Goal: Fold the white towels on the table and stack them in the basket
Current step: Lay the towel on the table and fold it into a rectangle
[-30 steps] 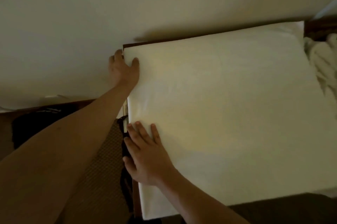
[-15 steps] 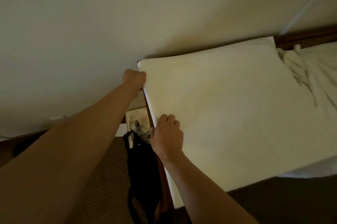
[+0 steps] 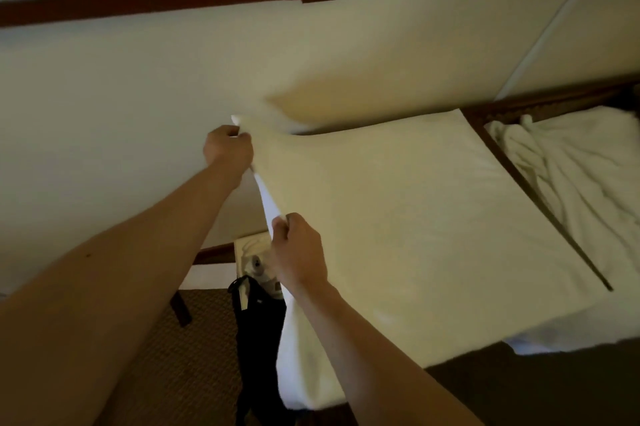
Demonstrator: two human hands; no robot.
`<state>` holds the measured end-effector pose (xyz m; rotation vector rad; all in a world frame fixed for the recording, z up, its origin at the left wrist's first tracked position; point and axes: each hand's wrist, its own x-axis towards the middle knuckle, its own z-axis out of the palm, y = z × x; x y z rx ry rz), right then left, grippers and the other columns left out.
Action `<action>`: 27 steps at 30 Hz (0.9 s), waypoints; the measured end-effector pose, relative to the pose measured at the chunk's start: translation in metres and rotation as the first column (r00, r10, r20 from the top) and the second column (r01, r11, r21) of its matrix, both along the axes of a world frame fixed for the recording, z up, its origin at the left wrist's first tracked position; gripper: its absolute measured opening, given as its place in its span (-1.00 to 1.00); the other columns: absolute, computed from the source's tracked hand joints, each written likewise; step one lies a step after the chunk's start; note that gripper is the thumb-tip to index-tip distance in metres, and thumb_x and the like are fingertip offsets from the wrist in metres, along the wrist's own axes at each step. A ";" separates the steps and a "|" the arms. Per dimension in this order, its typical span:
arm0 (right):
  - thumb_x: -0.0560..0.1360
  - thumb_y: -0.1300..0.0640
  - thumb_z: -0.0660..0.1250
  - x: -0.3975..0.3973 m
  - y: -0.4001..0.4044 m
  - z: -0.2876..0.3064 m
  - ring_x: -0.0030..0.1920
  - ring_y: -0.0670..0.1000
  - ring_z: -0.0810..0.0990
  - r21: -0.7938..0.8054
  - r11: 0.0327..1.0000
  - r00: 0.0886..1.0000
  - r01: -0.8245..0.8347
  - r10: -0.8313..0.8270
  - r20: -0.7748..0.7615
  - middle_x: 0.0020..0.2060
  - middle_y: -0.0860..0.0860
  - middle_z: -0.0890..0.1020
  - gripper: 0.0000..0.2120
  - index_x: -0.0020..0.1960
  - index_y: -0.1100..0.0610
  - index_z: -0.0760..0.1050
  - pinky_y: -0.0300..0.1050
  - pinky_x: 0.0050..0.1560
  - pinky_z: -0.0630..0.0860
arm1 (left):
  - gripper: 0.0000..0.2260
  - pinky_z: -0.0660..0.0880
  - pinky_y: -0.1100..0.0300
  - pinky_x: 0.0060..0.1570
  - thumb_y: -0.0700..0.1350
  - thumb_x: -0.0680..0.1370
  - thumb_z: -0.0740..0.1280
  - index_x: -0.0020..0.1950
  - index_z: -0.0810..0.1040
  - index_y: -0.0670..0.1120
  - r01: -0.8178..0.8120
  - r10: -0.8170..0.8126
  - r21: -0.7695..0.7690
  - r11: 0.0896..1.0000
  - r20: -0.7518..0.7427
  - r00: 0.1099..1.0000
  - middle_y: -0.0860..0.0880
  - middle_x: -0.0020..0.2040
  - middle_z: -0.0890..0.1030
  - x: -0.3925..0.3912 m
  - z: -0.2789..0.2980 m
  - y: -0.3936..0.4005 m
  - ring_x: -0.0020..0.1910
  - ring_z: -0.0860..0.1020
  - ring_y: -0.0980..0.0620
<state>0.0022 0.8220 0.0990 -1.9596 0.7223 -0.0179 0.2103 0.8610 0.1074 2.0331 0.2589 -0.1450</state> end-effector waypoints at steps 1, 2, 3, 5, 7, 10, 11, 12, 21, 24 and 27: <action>0.70 0.01 0.09 -0.003 -0.012 0.005 -0.21 0.05 0.50 -0.005 0.999 0.999 0.039 -0.039 0.015 -0.23 -0.01 0.53 -0.71 -0.15 0.09 0.37 -0.08 -0.22 0.34 | -0.80 0.61 0.10 -0.12 -0.13 0.51 0.30 0.05 0.69 -0.03 0.020 -0.019 -0.015 1.000 0.006 1.000 -0.03 -0.13 0.67 -0.003 0.006 -0.011 -0.11 0.65 -0.09; 0.70 0.01 0.09 -0.006 -0.026 0.010 -0.23 0.03 0.50 -0.017 0.997 0.996 0.080 -0.080 0.027 -0.23 -0.02 0.53 -0.71 -0.14 0.10 0.38 -0.09 -0.25 0.33 | -0.83 0.65 0.06 -0.09 -0.13 0.50 0.31 0.00 0.68 -0.03 0.040 -0.040 -0.030 0.999 0.010 0.999 -0.02 -0.18 0.66 -0.007 0.012 -0.024 -0.13 0.66 -0.10; 0.71 0.01 0.10 -0.010 -0.042 0.014 -0.25 -0.01 0.49 -0.032 0.992 0.992 0.123 -0.122 0.039 -0.24 -0.03 0.52 -0.70 -0.14 0.11 0.38 -0.12 -0.28 0.31 | -0.86 0.67 0.04 -0.07 -0.13 0.50 0.32 -0.03 0.67 -0.02 0.061 -0.060 -0.050 0.997 0.011 0.998 -0.01 -0.22 0.65 -0.011 0.018 -0.040 -0.15 0.67 -0.10; 0.71 0.02 0.11 -0.018 -0.079 0.020 -0.27 -0.03 0.47 -0.051 0.976 0.977 0.210 -0.207 0.058 -0.27 -0.05 0.51 -0.69 -0.16 0.12 0.38 -0.12 -0.25 0.31 | -0.89 0.68 0.01 -0.06 -0.11 0.49 0.34 -0.04 0.64 0.01 0.096 -0.095 -0.092 0.991 0.014 0.995 -0.01 -0.22 0.65 -0.020 0.026 -0.075 -0.18 0.69 -0.09; 0.70 0.02 0.12 -0.026 -0.119 0.026 -0.26 -0.01 0.48 -0.054 0.955 0.956 0.291 -0.288 0.063 -0.27 -0.04 0.51 -0.68 -0.19 0.12 0.38 -0.10 -0.24 0.32 | -0.88 0.68 0.00 -0.03 -0.12 0.53 0.35 0.04 0.62 -0.01 0.141 -0.141 -0.128 0.982 0.011 0.990 -0.03 -0.16 0.65 -0.029 0.033 -0.118 -0.16 0.70 -0.09; 0.70 0.02 0.12 -0.038 -0.185 0.028 -0.25 0.01 0.51 -0.055 0.923 0.924 0.381 -0.377 0.068 -0.27 -0.01 0.53 -0.66 -0.20 0.13 0.40 -0.10 -0.28 0.32 | -0.95 0.69 -0.04 -0.05 -0.18 0.53 0.35 -0.12 0.58 -0.06 0.202 -0.201 -0.147 0.968 0.023 0.979 -0.04 -0.21 0.60 -0.044 0.040 -0.189 -0.15 0.69 -0.13; 0.70 0.02 0.13 -0.042 -0.208 0.028 -0.24 0.02 0.52 -0.058 0.911 0.912 0.409 -0.404 0.072 -0.26 0.00 0.54 -0.66 -0.19 0.13 0.42 -0.11 -0.27 0.32 | -0.92 0.69 -0.05 -0.07 -0.19 0.52 0.34 -0.17 0.56 -0.08 0.228 -0.227 -0.142 0.963 0.020 0.974 -0.04 -0.24 0.60 -0.049 0.039 -0.214 -0.19 0.68 -0.13; 0.70 0.02 0.13 -0.047 -0.233 0.027 -0.24 0.02 0.52 -0.063 0.898 0.899 0.436 -0.432 0.074 -0.25 0.01 0.55 -0.66 -0.20 0.12 0.42 -0.12 -0.27 0.32 | -0.91 0.69 -0.06 -0.10 -0.20 0.52 0.34 -0.18 0.57 -0.13 0.257 -0.256 -0.124 0.958 0.022 0.966 -0.05 -0.26 0.60 -0.055 0.038 -0.241 -0.24 0.66 -0.10; 0.71 0.02 0.12 -0.083 -0.441 -0.037 -0.17 0.04 0.52 -0.173 0.817 0.825 0.550 -0.563 -0.037 -0.20 -0.01 0.55 -0.69 -0.07 0.15 0.50 -0.11 -0.16 0.35 | -0.86 0.58 0.19 -0.29 -0.12 0.56 0.36 -0.19 0.52 -0.10 0.436 -0.438 -0.040 0.899 -0.059 0.897 -0.15 -0.15 0.66 -0.089 -0.024 -0.474 -0.11 0.68 -0.15; 0.69 0.02 0.14 -0.083 -0.473 -0.064 -0.05 0.09 0.62 -0.213 0.853 0.846 0.476 -0.510 -0.154 -0.12 0.02 0.60 -0.71 0.03 0.19 0.54 -0.05 -0.06 0.50 | -0.65 0.59 0.03 0.16 0.12 0.55 0.39 0.27 0.61 -0.01 0.480 -0.480 -0.035 0.876 -0.144 0.865 -0.06 0.12 0.68 -0.095 -0.061 -0.499 0.11 0.64 -0.10; 0.64 0.02 0.19 -0.064 -0.489 -0.067 -0.04 0.05 0.58 -0.272 0.908 0.890 0.319 -0.386 -0.243 -0.01 0.03 0.61 -0.75 0.13 0.16 0.53 -0.13 -0.08 0.41 | -0.72 0.53 0.18 0.14 0.06 0.62 0.35 0.29 0.60 0.00 0.494 -0.496 0.111 0.862 -0.014 0.868 0.09 0.10 0.64 -0.086 -0.073 -0.473 -0.01 0.59 0.11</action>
